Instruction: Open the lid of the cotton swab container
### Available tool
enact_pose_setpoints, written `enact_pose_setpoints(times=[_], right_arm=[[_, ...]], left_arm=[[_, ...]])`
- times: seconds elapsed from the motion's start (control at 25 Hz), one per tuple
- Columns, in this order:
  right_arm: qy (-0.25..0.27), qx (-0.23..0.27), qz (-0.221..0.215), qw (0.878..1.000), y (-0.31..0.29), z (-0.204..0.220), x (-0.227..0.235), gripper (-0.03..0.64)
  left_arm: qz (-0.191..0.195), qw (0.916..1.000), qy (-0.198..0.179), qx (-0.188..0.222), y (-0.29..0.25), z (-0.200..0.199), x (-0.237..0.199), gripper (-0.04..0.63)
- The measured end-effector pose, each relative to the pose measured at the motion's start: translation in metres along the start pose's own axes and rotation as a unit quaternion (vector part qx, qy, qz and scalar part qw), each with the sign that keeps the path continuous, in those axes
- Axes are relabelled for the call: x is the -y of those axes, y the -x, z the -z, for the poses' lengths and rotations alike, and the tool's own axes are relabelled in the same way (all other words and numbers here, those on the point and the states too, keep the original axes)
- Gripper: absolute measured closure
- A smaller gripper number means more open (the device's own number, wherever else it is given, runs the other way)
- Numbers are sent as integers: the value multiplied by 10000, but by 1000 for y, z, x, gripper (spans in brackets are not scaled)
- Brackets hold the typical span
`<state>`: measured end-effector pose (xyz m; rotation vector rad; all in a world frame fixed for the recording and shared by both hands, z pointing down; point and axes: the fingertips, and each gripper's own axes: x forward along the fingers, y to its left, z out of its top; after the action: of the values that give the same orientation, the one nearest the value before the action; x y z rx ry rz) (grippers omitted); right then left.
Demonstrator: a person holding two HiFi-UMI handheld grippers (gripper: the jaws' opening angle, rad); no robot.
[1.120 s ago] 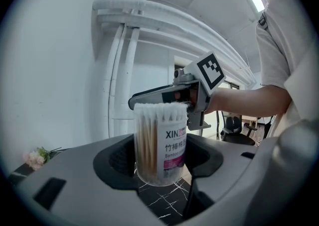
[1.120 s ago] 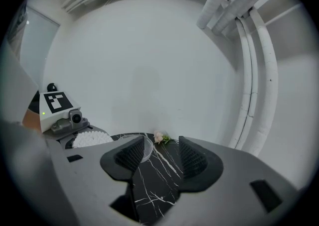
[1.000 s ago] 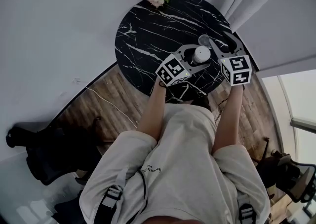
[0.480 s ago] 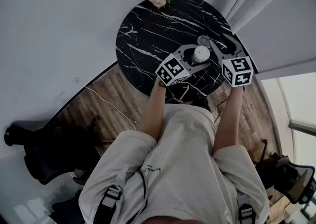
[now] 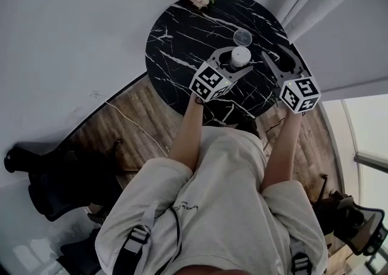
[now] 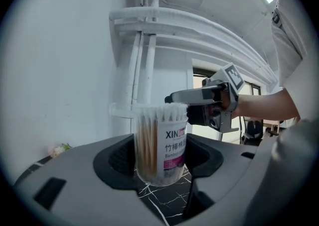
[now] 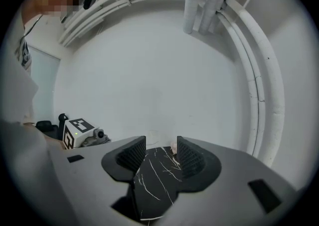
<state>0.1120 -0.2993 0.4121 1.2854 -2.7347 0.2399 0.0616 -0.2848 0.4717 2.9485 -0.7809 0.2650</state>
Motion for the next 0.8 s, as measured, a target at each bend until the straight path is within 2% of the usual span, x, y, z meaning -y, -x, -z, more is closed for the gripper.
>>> enact_pose_setpoints(times=[0.16,0.32,0.4,0.8], right_arm=[[-31,-25,-52,10000,1,5,-2,397],[-28,-46,-204,9998,0,10,-8,397],[-32,-60,-278,9996,-1,11,-11,400],[44,-118,-647,9978,-8,15,-27,506]], left_arm=[[-541,9984,145,-69,3,3,-22,330],[-1010,9947,134,-131,7,5,-39,330],[-1099,9938,121,-120,7,3,-43,330],[-1237,9922,147,-7,8,-2,-48,330]])
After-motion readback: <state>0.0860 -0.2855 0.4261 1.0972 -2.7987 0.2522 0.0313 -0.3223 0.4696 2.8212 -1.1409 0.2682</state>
